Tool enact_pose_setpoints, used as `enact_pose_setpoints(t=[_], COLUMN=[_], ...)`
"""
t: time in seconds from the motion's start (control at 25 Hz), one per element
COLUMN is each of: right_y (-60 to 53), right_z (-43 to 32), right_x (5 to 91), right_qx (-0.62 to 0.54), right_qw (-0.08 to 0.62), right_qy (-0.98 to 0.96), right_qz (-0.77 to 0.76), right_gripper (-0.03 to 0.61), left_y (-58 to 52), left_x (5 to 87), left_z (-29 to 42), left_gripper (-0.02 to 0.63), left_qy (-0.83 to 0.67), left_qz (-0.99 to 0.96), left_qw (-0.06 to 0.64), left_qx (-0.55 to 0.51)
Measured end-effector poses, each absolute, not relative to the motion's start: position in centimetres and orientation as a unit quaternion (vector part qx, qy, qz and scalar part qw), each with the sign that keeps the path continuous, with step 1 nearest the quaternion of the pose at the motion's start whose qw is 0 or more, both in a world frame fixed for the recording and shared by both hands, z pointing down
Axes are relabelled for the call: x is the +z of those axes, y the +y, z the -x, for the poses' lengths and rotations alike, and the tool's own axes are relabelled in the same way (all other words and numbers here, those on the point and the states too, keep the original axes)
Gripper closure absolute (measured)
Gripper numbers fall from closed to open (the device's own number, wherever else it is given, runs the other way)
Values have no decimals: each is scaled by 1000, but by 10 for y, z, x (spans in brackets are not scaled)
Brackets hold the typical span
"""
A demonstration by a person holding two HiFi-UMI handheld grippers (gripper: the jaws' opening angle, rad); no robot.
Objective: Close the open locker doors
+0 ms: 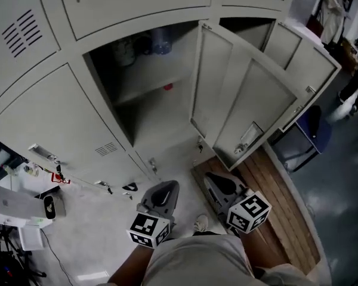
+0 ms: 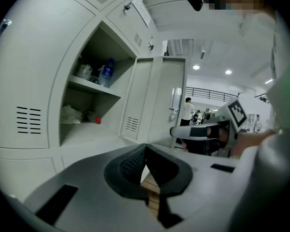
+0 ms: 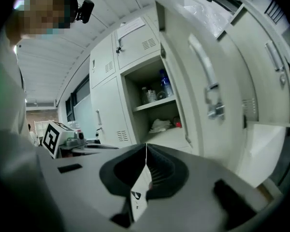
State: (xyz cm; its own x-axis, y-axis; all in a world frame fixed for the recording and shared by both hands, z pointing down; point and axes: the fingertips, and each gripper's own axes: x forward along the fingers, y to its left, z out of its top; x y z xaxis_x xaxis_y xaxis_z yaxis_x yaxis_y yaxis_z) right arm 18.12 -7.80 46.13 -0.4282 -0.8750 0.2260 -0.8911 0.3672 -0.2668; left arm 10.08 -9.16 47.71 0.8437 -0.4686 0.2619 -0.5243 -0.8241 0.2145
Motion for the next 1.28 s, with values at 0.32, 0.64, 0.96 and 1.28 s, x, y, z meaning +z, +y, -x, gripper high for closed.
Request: enact_pose_setpoints(t=[0.32,0.64,0.96,1.28], right_y=[-47,-54,-79,-87], right_z=[-280,-334,-328,-327], right_x=[458,475,491,490], right_qx=[178,189,199,198], right_qw=[14,22,19,21], right_qy=[-805,-797,-820,-829], right_qz=[-566,-573,-536,-522], right_gripper=[551,551,551,551], left_y=[-74,-70,-74,-77], left_x=[480,485,484,483], left_z=[-194,-218,-204,-208], left_gripper=[598,598,598,598], left_qy=[-219,-241,-287,-296], left_qz=[-961,-955,-941,-939], left_qw=[143,141,136,137], left_qx=[91,105,114,112])
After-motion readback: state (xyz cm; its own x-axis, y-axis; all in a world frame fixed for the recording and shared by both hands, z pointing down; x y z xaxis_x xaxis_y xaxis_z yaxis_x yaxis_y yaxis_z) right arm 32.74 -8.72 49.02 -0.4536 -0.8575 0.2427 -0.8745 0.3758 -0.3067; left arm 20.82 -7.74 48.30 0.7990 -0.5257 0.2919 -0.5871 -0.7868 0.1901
